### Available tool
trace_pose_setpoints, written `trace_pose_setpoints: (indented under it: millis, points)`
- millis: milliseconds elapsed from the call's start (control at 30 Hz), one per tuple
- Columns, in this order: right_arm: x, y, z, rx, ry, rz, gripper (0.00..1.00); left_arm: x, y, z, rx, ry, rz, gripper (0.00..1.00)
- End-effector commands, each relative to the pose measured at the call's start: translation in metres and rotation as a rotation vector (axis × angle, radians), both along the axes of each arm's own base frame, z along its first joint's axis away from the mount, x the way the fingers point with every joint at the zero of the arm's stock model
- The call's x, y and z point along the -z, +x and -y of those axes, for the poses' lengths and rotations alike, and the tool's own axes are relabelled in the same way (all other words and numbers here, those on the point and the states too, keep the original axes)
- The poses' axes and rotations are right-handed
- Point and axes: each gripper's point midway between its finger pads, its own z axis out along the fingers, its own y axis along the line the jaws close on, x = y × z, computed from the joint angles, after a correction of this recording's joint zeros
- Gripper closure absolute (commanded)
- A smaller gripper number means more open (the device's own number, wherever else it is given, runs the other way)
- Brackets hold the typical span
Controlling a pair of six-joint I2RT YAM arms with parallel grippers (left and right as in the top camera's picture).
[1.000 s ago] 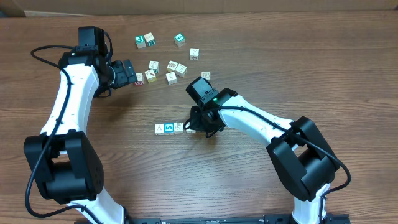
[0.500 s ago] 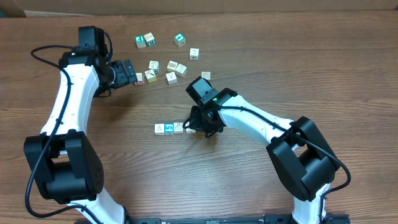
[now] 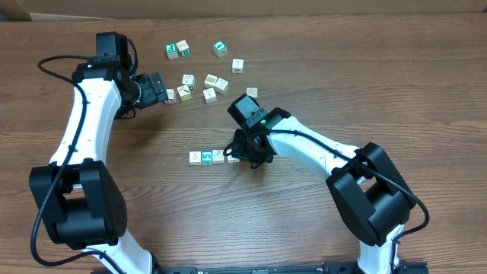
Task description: Form a horizontal line
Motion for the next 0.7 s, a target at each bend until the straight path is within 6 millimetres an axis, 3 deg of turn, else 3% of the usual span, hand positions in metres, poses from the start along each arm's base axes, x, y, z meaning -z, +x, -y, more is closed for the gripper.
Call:
trace_pose_setpoints:
  millis: [0, 667]
  points:
    - [0.0011, -0.0018, 0.0, 0.011, 0.003, -0.011, 0.96, -0.0004, 0.0031, 0.0046, 0.012, 0.006, 0.004, 0.0]
    - [0.0006, -0.004, -0.0022, 0.032, 0.018, -0.029, 0.96, -0.0004, 0.0031, 0.0047, 0.012, 0.006, 0.004, 0.0]
